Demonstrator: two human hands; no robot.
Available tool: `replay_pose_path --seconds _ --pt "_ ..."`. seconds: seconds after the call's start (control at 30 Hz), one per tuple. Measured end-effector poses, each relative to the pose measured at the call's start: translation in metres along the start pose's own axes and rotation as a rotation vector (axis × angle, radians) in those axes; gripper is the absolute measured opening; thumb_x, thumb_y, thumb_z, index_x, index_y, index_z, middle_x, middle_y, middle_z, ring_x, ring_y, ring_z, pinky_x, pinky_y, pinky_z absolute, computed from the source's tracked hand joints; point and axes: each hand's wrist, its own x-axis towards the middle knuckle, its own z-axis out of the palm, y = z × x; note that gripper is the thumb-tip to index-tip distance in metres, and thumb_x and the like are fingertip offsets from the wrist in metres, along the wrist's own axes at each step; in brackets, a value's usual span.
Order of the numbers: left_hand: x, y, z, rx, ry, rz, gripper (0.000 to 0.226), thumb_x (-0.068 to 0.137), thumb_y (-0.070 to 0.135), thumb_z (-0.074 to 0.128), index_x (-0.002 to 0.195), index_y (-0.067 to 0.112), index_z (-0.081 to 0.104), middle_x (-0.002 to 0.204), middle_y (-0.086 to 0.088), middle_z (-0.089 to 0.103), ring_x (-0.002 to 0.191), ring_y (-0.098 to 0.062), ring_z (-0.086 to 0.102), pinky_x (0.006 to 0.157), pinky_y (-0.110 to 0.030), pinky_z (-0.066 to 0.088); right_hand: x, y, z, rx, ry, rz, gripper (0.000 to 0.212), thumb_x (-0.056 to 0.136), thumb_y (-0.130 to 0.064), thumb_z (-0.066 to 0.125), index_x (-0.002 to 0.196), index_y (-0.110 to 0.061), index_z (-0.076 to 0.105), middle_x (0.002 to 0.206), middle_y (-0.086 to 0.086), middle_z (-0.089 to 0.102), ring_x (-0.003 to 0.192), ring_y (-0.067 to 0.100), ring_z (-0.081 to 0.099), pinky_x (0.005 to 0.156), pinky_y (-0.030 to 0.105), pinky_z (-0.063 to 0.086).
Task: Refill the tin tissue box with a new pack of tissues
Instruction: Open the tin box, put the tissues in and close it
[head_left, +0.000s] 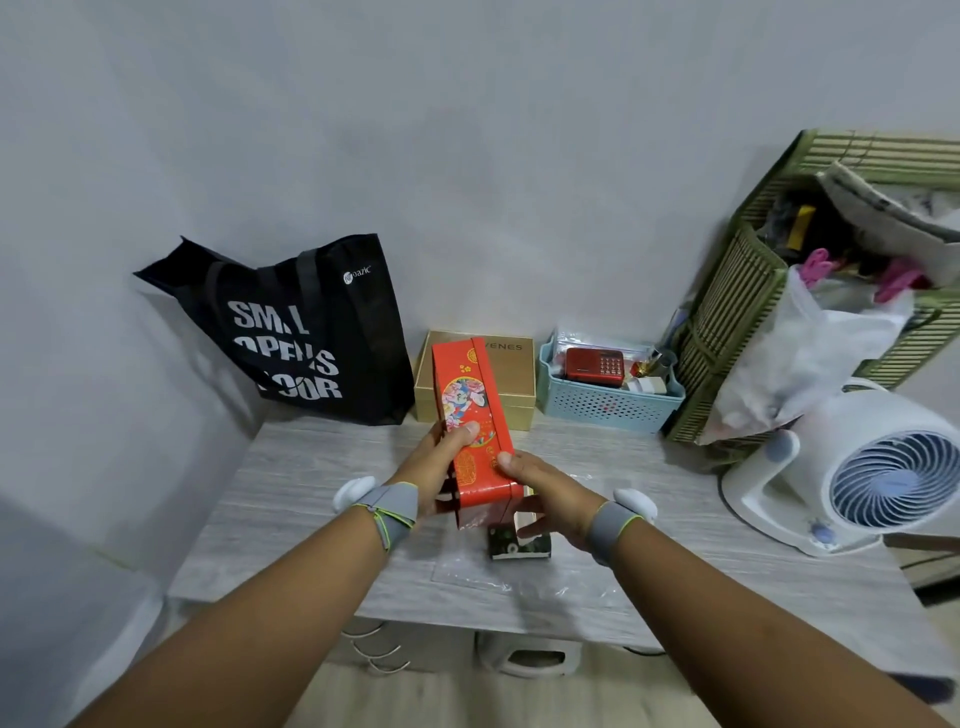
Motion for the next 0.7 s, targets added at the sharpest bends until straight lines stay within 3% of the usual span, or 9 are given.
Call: replay_pose_path --seconds 0.17,0.3,0.4,0.5,0.7 --pt "-0.005 0.002 0.008 0.015 -0.003 0.005 0.045 0.081 0.055 0.066 0.121 0.035 0.057 0.106 -0.004 0.075 0.096 -0.027 0.072 0.087 -0.05 0.057 -0.002 -0.001 -0.004 -0.013 -0.04 0.018 0.07 0.07 -0.074 0.059 0.133 -0.047 0.046 0.124 0.003 0.066 0.112 0.03 0.064 0.088 0.046 0.055" --pt "-0.008 0.002 0.011 0.039 -0.018 -0.005 0.059 0.069 0.062 0.069 0.12 0.033 0.06 0.106 -0.005 0.075 0.098 -0.029 0.071 0.091 -0.052 0.055 -0.002 -0.001 -0.007 -0.059 -0.02 -0.003 0.061 0.071 -0.069 0.056 0.125 -0.041 0.055 0.114 0.005 0.071 0.104 0.031 0.066 0.075 0.038 0.055" --pt "-0.009 0.004 0.013 0.061 -0.005 -0.029 0.074 0.057 0.068 0.071 0.12 0.03 0.06 0.108 -0.008 0.074 0.099 -0.031 0.07 0.092 -0.051 0.054 0.0 0.002 -0.008 -0.081 0.011 0.004 0.068 0.062 -0.073 0.057 0.114 -0.03 0.064 0.1 0.004 0.074 0.091 0.026 0.067 0.066 0.033 0.052" --pt "-0.009 0.005 0.012 0.052 0.003 -0.036 0.073 0.06 0.066 0.07 0.12 0.025 0.06 0.107 -0.009 0.074 0.098 -0.029 0.071 0.088 -0.046 0.056 0.003 0.004 -0.01 -0.056 0.038 -0.001 0.067 0.056 -0.071 0.057 0.103 -0.023 0.065 0.075 -0.003 0.073 0.076 0.022 0.065 0.06 0.03 0.048" --pt "-0.011 0.009 0.013 0.05 0.007 -0.031 0.08 0.055 0.067 0.07 0.121 0.023 0.059 0.106 -0.01 0.074 0.096 -0.029 0.071 0.084 -0.042 0.057 0.003 0.003 -0.01 -0.02 0.032 -0.012 0.066 0.053 -0.07 0.055 0.096 -0.021 0.063 0.058 -0.01 0.067 0.063 0.014 0.06 0.058 0.029 0.044"
